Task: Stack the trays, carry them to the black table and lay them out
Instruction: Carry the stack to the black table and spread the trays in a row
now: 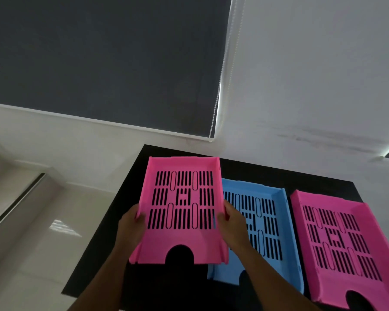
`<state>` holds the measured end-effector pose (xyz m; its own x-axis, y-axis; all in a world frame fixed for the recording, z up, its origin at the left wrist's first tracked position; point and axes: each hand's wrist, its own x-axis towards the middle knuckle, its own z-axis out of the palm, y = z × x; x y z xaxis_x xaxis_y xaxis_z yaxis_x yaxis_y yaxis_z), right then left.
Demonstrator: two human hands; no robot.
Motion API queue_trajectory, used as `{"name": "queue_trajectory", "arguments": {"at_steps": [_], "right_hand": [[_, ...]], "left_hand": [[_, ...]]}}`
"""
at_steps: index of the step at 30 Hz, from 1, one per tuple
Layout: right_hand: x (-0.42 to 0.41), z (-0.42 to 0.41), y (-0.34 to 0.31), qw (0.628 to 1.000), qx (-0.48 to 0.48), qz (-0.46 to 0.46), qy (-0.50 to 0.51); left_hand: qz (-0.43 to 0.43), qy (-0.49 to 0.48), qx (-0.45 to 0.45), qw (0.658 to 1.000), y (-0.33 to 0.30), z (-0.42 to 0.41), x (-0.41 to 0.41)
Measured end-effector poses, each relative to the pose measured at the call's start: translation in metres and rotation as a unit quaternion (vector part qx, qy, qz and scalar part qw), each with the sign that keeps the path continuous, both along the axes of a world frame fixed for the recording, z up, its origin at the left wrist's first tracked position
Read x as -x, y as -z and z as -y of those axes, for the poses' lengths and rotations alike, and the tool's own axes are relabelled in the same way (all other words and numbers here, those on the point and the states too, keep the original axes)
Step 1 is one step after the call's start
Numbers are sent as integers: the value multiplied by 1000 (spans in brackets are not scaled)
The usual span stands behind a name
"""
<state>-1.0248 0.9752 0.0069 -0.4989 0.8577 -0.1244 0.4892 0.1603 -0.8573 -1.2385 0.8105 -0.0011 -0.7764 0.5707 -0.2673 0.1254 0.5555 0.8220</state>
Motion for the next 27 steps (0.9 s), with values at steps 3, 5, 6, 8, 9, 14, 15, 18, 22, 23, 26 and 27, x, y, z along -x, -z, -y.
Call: {"name": "queue_trajectory", "arguments": {"at_steps": [3,5,6,8,9,14,15,18,22,23,26,27], "right_hand": [[21,10,5,999,15,-3,-29],[31,15,11,999,22,3,-39],[35,17,15,999,28,9,-41],[41,21,19,998,43,24,-39],[42,22,22,997,51,33,-37],[42,24,33,994,72,71,-30],[42,24,35,994,78,75,-27],[41,24,40,992,93,85,-20],[40,23,44,991,90,96,-19],[40,23,46,991,88,98,-17],[38,24,48,992,81,92,-15],[37,24,46,993,78,86,-14]], "left_hand": [[-28,-18,6,999,5,16,19],[-40,-20,5,999,10,23,25],[-38,-21,3,999,13,25,26],[-29,-20,1,999,20,30,29],[-26,-18,4,999,25,32,30],[-14,-10,16,1000,39,32,33],[-11,-9,17,1000,40,32,33],[0,0,19,1000,42,29,32],[18,5,19,1000,44,27,32],[20,5,20,1000,44,26,32],[19,7,24,1000,43,25,31],[16,6,24,1000,43,24,30]]}}
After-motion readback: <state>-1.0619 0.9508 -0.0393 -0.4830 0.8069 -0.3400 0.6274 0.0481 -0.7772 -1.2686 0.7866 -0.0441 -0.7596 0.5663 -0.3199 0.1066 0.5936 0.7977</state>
